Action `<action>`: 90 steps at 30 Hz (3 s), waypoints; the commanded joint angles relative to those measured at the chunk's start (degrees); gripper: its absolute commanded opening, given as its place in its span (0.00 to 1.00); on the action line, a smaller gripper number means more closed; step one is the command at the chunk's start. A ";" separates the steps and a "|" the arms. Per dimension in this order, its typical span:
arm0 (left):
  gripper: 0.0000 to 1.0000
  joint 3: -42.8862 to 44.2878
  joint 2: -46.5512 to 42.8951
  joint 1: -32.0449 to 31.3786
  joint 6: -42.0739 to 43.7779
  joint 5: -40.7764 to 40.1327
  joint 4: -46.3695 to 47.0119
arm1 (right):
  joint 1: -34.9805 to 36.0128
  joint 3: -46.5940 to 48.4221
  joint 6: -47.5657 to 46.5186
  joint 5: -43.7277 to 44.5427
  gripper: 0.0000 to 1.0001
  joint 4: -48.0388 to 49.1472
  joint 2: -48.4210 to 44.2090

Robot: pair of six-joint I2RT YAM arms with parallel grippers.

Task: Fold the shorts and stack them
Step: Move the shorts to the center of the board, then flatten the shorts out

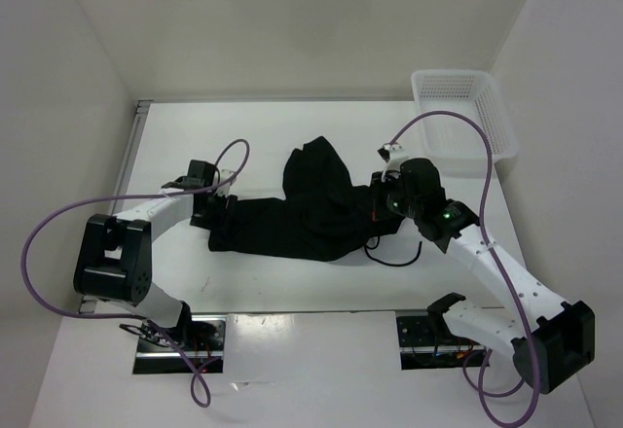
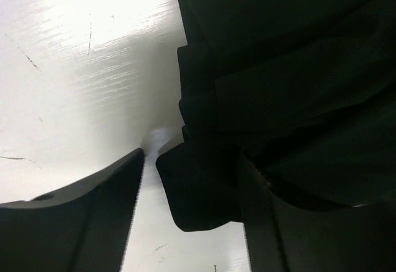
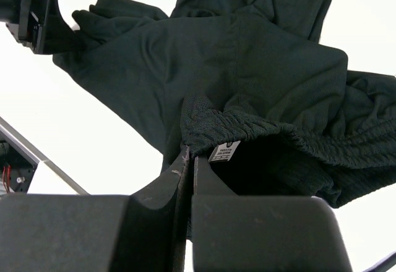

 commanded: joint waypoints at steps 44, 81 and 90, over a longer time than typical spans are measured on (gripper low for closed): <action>0.00 54.46 -22.03 9.49 0.21 -17.86 -13.74 | -6.77 46.64 -3.47 -6.54 0.00 0.83 0.80; 0.79 42.93 17.44 -3.75 0.21 12.20 -25.50 | -13.45 46.58 -11.46 11.74 0.84 0.55 48.18; 0.81 27.66 19.98 -12.75 0.21 15.43 -20.51 | -13.45 50.43 -12.08 4.03 0.84 -1.37 56.00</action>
